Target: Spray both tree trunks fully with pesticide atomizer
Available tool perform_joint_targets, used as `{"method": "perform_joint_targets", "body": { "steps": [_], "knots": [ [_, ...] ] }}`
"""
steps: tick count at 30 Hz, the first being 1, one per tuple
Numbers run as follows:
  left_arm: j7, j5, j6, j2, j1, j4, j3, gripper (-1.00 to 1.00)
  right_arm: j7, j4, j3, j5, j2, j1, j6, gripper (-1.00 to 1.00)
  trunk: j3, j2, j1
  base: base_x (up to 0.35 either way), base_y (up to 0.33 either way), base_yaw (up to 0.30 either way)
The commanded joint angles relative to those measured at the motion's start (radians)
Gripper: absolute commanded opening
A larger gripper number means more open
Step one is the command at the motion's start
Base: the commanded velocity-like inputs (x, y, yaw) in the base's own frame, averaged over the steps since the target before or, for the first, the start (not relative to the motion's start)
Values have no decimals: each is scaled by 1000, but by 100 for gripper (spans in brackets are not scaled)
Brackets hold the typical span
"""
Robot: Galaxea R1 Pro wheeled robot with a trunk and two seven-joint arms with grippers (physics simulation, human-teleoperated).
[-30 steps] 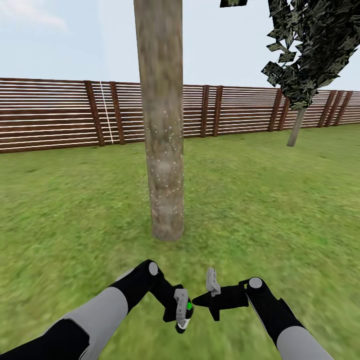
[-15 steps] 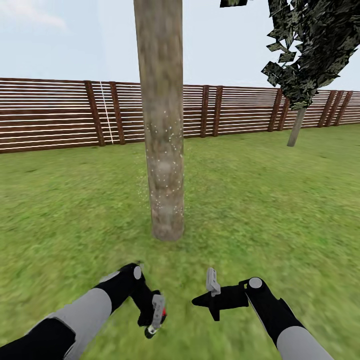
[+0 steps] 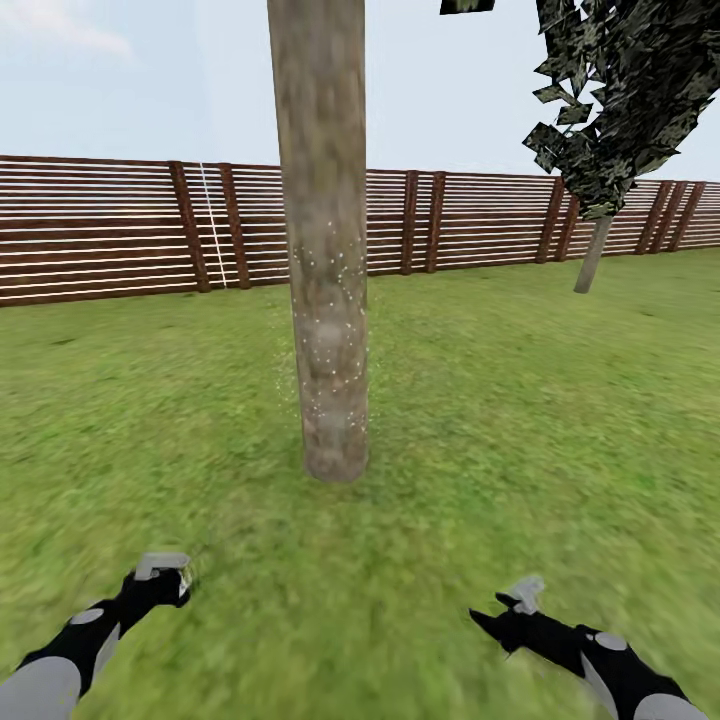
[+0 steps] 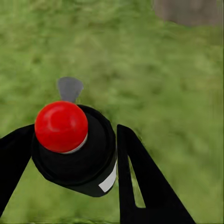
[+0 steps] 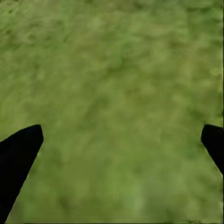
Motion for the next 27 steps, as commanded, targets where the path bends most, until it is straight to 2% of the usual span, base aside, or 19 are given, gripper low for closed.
{"method": "perform_joint_targets", "body": {
  "steps": [1, 2, 3, 4, 5, 6, 8, 11, 12, 13, 18, 20, 24, 27],
  "knots": [
    [79, 34, -36, -1, 22, 36, 20, -100, -94, 5, -88, -1, -7, 0, -30, 100, 0, 0, 0, 0, 0, 0],
    [147, 46, -57, -4, 32, 67, 27, -100, -188, 7, -136, -2, -9, 0, -76, 100, 0, 0, 0, 0, 0, 0],
    [249, 57, -81, -13, 42, 113, 34, -100, -343, 9, -179, -2, -7, 0, -142, 100, 0, 0, 0, 0, 0, 0],
    [379, 64, -114, -29, 56, 165, 38, -100, -550, 18, -205, -2, -3, 1, -189, 100, 0, 0, 0, 0, 0, 0],
    [504, 66, -150, -41, 76, 197, 39, -100, -682, 76, -216, -1, -2, 1, -210, 100, 0, 0, 0, 0, 0, 0],
    [556, 68, -170, -45, 93, 208, 40, -100, -725, 121, -219, 2, -2, 2, -217, 100, 0, 0, 0, 0, 0, 0],
    [597, 70, -192, -49, 129, 217, 40, -100, -754, 158, -221, 7, 0, 2, -221, 100, 0, 0, 0, 0, 0, 0],
    [611, 70, -198, -64, 148, 222, 40, -100, -765, 173, -222, 8, 1, 2, -223, 100, 0, 0, 0, 0, 0, 0],
    [612, 67, -196, -99, 151, 228, 40, -100, -767, 213, -221, 8, 26, 2, -222, 100, 0, 0, 0, 0, 0, 0],
    [612, 67, -196, -104, 152, 228, 40, -100, -767, 222, -221, 8, 28, 2, -221, 100, 0, 0, 0, 0, 0, 0],
    [611, 67, -195, -115, 171, 228, 40, -100, -767, 231, -222, 8, 30, 2, -221, 100, 0, 0, 0, 0, 0, 0],
    [611, 67, -195, -115, 193, 228, 40, -100, -768, 231, -221, 8, 31, 2, -221, 100, 0, 0, 0, 0, 0, 0],
    [611, 67, -194, -116, 273, 228, 40, -100, -767, 231, -221, 8, 31, 2, -221, 100, 0, 0, 0, 0, 0, 0],
    [610, 67, -195, -116, 284, 228, 40, -100, -767, 231, -220, 8, 37, 2, -221, 100, 0, 0, 0, 0, 0, 0]
  ]
}}
